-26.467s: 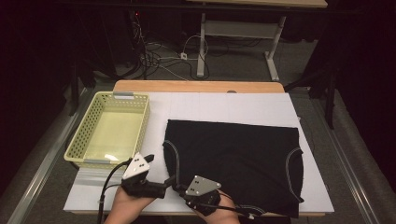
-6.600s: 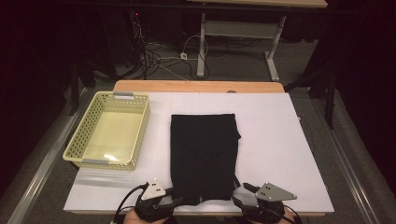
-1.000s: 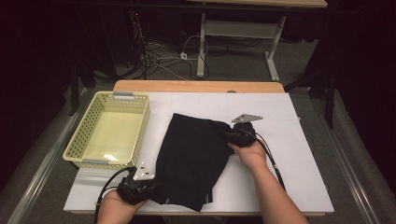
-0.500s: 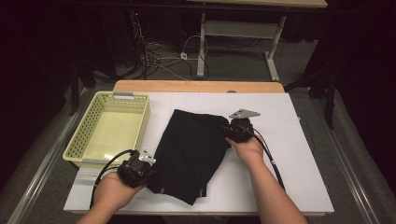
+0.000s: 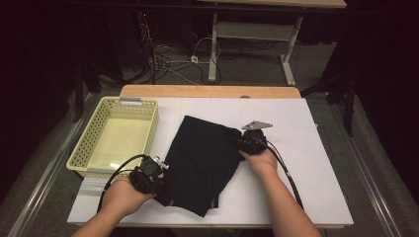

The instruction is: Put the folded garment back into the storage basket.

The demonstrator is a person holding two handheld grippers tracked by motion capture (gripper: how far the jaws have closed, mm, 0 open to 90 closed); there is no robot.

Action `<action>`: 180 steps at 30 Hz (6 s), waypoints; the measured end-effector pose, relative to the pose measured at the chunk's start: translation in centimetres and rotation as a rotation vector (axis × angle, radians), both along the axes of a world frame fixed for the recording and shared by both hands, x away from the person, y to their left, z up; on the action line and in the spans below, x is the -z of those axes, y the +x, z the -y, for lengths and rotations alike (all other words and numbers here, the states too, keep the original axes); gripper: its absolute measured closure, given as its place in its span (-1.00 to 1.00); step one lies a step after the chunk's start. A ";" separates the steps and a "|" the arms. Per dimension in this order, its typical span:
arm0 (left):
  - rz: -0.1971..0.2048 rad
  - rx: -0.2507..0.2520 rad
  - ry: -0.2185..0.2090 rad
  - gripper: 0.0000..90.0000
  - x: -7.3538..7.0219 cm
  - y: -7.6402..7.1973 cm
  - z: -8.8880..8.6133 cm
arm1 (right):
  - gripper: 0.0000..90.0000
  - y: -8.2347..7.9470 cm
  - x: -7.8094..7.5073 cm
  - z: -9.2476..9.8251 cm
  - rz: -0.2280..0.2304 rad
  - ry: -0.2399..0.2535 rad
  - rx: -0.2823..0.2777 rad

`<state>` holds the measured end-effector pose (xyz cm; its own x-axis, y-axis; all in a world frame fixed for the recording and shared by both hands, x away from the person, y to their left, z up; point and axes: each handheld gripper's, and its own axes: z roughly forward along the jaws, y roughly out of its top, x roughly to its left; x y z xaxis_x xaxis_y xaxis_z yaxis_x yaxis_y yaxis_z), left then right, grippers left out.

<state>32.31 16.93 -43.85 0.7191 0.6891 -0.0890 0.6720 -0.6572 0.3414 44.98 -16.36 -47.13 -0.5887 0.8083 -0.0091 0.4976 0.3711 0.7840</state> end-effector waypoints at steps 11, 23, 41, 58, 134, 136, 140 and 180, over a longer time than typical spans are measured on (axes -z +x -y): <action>-0.051 0.016 0.018 0.71 -0.9 0.8 0.3 | 0.79 -0.6 -1.4 -0.4 0.061 -0.037 -0.008; -0.060 -0.003 0.051 0.71 -3.7 1.2 -0.2 | 0.79 -1.5 -5.9 -2.4 0.161 -0.060 -0.058; -0.093 -0.047 0.088 0.71 -4.6 1.3 -3.5 | 0.79 -1.0 -4.6 -6.4 0.165 -0.031 -0.111; -0.107 -0.038 0.105 0.71 -4.5 1.6 -3.3 | 0.78 -0.7 -3.5 -6.2 0.142 -0.042 -0.087; -0.134 0.030 0.236 0.71 -15.4 3.4 -3.6 | 0.78 -1.1 -13.7 -7.6 0.289 0.023 -0.121; -0.132 0.018 0.234 0.71 -15.5 3.3 -4.1 | 0.78 -0.9 -13.8 -8.3 0.291 0.023 -0.133; -0.132 -0.001 0.234 0.71 -15.5 3.0 -5.4 | 0.78 -0.7 -13.7 -9.6 0.286 0.032 -0.148; -0.116 -0.270 0.146 0.71 -13.7 2.2 -19.3 | 0.77 5.6 -12.6 -25.5 0.249 0.006 -0.322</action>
<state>34.48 36.19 -30.11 0.4993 0.8652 -0.0462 0.8577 -0.4860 0.1677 50.60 9.16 -34.49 -0.7923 0.5831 -0.1795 0.1511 0.4725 0.8683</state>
